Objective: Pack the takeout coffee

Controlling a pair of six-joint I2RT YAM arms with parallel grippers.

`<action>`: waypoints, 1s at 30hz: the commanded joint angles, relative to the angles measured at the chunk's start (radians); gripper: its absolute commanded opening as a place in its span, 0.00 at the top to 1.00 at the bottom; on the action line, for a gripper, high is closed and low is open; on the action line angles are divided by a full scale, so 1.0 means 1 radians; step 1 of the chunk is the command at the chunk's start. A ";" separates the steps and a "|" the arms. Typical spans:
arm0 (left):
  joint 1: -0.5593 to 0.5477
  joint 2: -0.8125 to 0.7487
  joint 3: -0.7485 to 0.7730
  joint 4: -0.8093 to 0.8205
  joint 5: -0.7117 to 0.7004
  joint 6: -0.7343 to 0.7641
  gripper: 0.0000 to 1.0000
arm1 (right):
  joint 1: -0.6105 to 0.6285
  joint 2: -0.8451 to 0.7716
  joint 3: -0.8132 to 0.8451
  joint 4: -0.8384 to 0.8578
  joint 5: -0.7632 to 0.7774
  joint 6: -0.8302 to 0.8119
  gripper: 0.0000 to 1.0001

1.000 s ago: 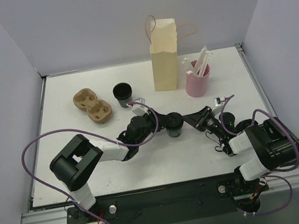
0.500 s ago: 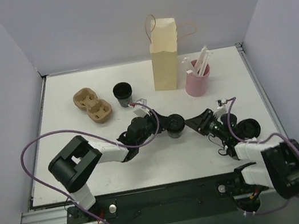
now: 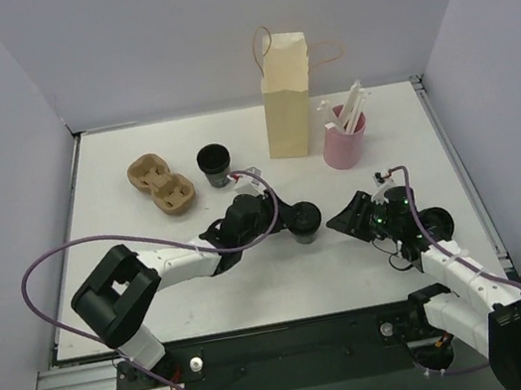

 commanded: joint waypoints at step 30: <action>0.127 -0.371 0.115 -0.948 -0.191 0.230 0.30 | 0.458 0.147 0.473 -0.537 0.647 -0.164 0.39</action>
